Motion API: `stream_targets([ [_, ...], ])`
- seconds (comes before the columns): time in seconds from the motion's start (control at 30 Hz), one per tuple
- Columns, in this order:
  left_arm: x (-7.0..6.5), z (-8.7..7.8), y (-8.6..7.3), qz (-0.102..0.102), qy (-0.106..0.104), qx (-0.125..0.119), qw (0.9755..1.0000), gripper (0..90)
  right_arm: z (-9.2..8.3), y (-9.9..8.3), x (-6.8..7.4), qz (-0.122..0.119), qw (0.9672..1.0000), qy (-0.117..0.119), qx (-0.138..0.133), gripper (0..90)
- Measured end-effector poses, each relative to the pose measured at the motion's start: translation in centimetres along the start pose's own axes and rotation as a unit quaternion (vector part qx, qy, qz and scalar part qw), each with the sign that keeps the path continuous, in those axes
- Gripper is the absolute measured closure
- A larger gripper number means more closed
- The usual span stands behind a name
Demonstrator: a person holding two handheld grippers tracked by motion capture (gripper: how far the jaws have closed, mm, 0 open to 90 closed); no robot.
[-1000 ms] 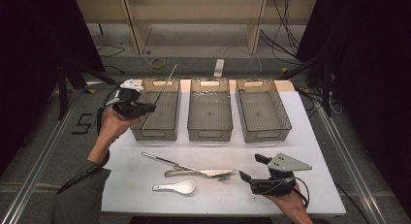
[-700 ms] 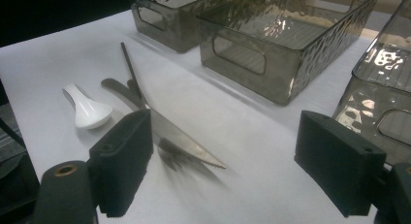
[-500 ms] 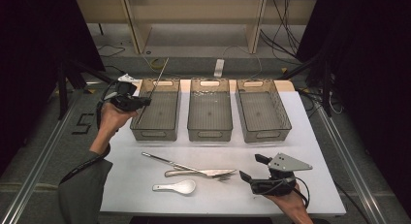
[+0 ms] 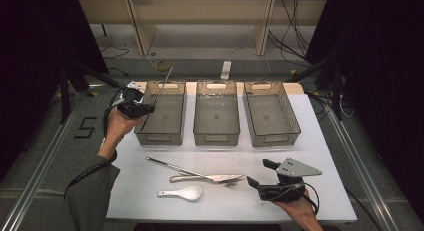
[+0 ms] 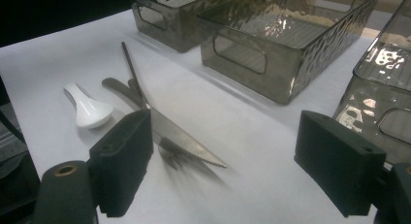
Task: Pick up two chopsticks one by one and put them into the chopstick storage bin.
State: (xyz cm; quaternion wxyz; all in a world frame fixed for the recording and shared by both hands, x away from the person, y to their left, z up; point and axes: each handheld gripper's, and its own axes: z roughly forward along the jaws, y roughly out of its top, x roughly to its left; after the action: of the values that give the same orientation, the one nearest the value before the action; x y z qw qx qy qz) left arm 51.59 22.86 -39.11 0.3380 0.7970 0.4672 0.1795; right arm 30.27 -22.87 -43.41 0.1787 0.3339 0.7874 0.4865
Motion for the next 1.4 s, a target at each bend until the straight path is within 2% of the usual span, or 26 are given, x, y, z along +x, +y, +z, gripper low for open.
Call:
stream_targets([
  [0.13,0.0,0.6,-0.4,0.002,0.004,0.011,0.9999,84.0,0.0,0.0,0.0,0.0,1.0,0.0,0.0,22.2],
  [0.23,0.2,0.9,-0.7,-0.005,0.002,0.012,0.9999,83.8,0.0,0.0,0.0,0.0,1.0,0.0,-0.001,22.2],
  [0.37,0.1,1.3,-0.9,-0.003,0.003,0.02,0.9998,83.4,0.0,0.0,0.0,0.0,1.0,0.001,0.001,22.2],
  [0.47,0.1,1.5,-1.0,-0.009,0.009,0.022,0.9997,81.7,0.0,0.0,0.0,0.001,1.0,0.001,0.001,22.2],
  [0.57,0.0,1.4,-0.8,-0.012,0.008,0.026,0.9996,70.7,0.0,0.0,0.0,0.001,1.0,0.001,0.0,22.2],
  [0.63,-0.5,1.0,-0.7,0.001,0.01,0.027,0.9996,65.5,0.0,0.0,0.0,0.001,1.0,0.001,0.001,22.2],
  [0.77,-1.5,0.0,-0.6,0.003,-0.014,0.02,0.9997,51.8,0.0,0.0,0.0,0.001,1.0,0.001,0.0,22.2],
  [0.83,-2.2,-0.5,-0.7,0.015,-0.021,0.01,0.9996,46.0,0.0,0.0,0.0,0.0,1.0,0.0,0.0,22.2],
  [0.93,-3.2,-1.3,-1.1,0.044,-0.038,0.017,0.9982,39.6,-0.1,0.0,0.0,0.001,1.0,-0.001,-0.001,22.2],
  [0.97,-3.2,-1.3,-1.1,0.044,-0.038,0.017,0.9982,37.6,-0.1,0.0,0.0,0.002,1.0,-0.001,-0.001,22.2],
  [1.0,-3.7,-1.8,-1.6,0.052,-0.059,0.013,0.9969,36.6,0.0,0.0,0.0,0.002,1.0,-0.001,0.0,22.2],
  [1.03,-4.0,-2.0,-1.6,0.061,-0.065,0.025,0.9957,36.2,0.0,0.0,0.0,0.001,1.0,-0.001,0.001,22.2],
  [1.1,-4.6,-2.3,-1.7,0.087,-0.058,0.036,0.9938,33.6,0.0,0.1,0.1,0.0,1.0,0.001,-0.002,22.2],
  [1.17,-5.1,-2.6,-1.8,0.106,-0.074,0.049,0.9904,33.1,0.0,0.0,0.2,-0.004,1.0,0.001,-0.001,22.2],
  [1.23,-5.8,-2.9,-2.0,0.122,-0.077,0.063,0.9875,30.3,-0.1,0.0,0.3,-0.003,1.0,0.002,-0.002,22.2],
  [1.33,-6.6,-3.1,-2.5,0.154,-0.087,0.082,0.9808,28.2,-0.2,0.0,0.2,-0.003,1.0,0.001,-0.001,22.2],
  [1.4,-7.1,-3.2,-2.8,0.163,-0.093,0.09,0.9781,26.3,-0.2,0.0,0.2,-0.004,1.0,0.001,-0.001,22.2],
])
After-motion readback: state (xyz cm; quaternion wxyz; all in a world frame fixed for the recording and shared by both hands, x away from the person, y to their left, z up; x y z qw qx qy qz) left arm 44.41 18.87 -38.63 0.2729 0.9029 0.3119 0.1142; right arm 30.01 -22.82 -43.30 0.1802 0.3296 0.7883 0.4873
